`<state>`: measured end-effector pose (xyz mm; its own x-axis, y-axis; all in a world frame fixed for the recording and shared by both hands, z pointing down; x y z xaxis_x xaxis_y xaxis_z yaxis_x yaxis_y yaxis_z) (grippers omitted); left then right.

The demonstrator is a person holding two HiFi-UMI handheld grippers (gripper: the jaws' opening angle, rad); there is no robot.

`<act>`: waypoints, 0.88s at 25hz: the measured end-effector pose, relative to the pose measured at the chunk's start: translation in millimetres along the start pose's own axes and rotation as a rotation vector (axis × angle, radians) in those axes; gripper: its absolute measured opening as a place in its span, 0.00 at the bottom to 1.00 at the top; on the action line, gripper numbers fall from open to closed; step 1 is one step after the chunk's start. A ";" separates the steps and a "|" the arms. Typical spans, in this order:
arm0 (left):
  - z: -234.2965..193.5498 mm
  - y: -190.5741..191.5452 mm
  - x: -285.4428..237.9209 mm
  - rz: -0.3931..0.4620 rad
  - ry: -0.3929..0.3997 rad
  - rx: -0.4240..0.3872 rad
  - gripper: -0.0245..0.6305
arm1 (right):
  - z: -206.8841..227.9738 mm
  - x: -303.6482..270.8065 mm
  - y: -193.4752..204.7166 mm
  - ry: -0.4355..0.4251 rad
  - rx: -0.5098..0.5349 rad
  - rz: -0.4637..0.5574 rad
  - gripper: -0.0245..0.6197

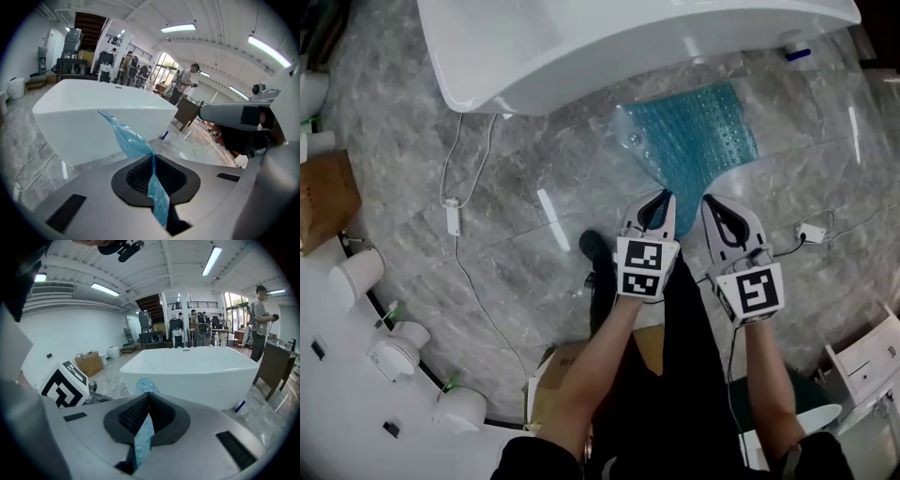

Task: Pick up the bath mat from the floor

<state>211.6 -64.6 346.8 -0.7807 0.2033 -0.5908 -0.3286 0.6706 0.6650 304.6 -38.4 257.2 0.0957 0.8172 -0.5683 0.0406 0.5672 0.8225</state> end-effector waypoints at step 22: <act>114.3 -166.2 231.4 0.342 0.035 -0.091 0.08 | -22.0 154.3 -172.2 0.006 0.019 0.267 0.06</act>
<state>146.3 -47.5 47.4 -0.8712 0.3792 -0.3119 -0.0900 0.5013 0.8606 290.5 -7.7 27.5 0.0998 0.9384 -0.3309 0.0336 0.3292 0.9437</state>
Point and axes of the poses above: the fingertips, and each gripper's own axes: x backward along the fingers, z to its right, y out of its underside, the point moved 5 cm from there along x, backward along the fingers, and after that the axes turned 11 degrees about y, right-handed, at the moved point
